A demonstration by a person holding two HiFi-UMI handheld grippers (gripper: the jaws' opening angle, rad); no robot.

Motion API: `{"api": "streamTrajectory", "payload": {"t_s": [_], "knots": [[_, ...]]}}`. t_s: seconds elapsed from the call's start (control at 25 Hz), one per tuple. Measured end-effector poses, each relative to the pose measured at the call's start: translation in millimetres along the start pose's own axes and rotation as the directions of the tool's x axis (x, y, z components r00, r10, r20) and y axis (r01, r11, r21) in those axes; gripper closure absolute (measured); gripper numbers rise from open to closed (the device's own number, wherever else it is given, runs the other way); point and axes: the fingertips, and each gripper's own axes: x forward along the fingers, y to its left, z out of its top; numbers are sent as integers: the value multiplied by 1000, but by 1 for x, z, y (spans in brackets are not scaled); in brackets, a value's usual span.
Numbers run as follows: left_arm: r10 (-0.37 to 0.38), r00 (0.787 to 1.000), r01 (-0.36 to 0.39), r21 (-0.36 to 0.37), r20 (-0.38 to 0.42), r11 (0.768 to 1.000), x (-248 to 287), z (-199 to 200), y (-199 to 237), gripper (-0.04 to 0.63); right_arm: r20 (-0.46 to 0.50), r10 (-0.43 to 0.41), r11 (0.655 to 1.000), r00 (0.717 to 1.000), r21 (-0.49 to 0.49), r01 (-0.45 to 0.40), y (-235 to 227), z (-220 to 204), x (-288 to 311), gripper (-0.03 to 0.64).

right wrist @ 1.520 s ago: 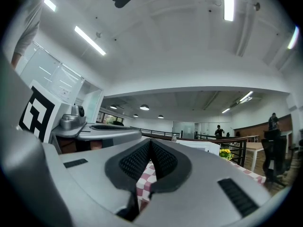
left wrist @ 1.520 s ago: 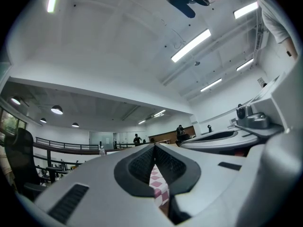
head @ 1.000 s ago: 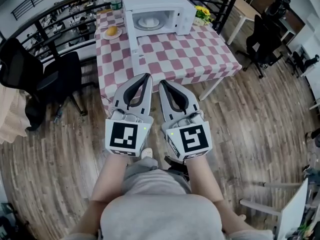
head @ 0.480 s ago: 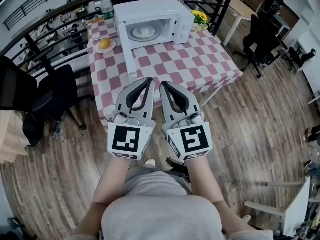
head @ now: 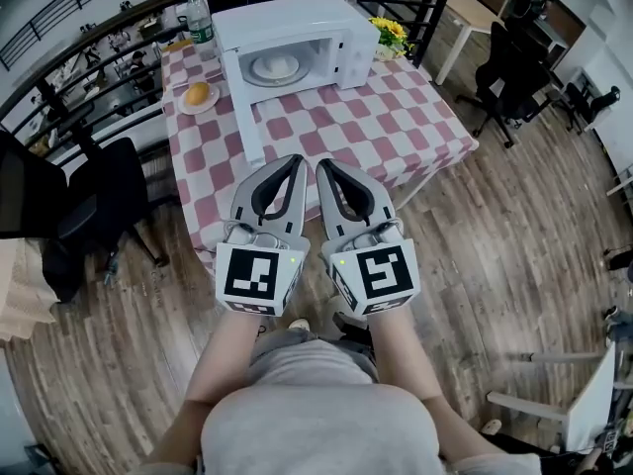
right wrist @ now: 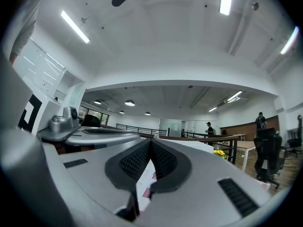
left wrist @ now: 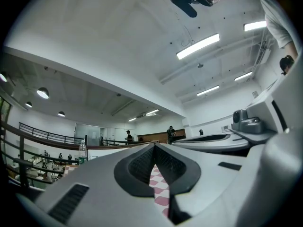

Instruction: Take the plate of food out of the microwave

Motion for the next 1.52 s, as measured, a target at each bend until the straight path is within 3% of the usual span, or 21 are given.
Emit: {"api": "streamTrajectory", "payload": {"t_s": [0.36, 0.68, 1.04, 1.52], "knots": [[26, 1000, -26, -32, -11, 999, 33, -20, -3, 594, -31, 39, 999, 999, -15, -40, -27, -20, 14, 595], [98, 995, -99, -67, -11, 993, 83, -32, -2, 594, -39, 105, 994, 994, -36, -106, -70, -31, 38, 595], [147, 989, -149, -45, -33, 988, 144, -46, 2, 594, -44, 156, 988, 987, 0, -156, -124, -52, 73, 595], [251, 965, -254, -23, -81, 967, 222, -71, 15, 594, -41, 291, 957, 956, 34, -290, -185, -80, 130, 595]]}}
